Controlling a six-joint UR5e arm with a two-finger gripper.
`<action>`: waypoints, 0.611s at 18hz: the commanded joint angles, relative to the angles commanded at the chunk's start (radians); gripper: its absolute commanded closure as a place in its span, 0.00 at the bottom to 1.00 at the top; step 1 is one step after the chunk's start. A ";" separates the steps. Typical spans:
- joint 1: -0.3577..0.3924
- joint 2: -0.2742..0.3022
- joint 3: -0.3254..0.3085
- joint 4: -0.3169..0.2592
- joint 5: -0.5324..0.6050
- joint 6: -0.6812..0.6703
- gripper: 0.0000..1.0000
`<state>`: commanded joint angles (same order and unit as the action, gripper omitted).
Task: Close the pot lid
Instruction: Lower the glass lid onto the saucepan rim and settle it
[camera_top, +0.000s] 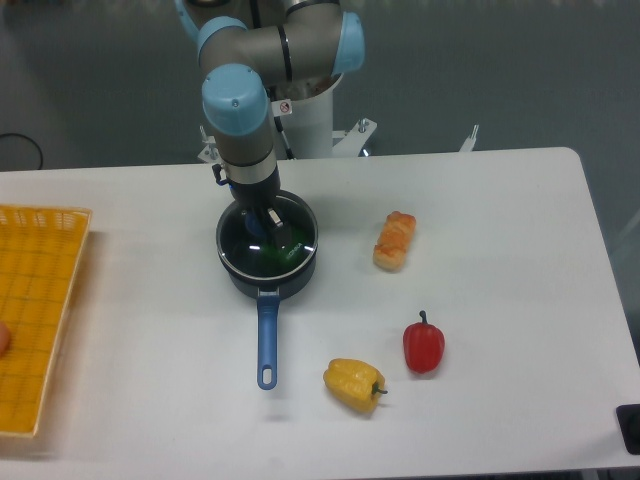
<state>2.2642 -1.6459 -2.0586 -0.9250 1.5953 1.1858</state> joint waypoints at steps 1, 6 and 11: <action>-0.002 -0.002 0.000 0.000 0.000 -0.003 0.45; -0.003 -0.009 0.002 0.006 0.000 -0.006 0.45; -0.008 -0.018 0.003 0.012 -0.002 -0.014 0.45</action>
<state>2.2565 -1.6643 -2.0555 -0.9127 1.5938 1.1720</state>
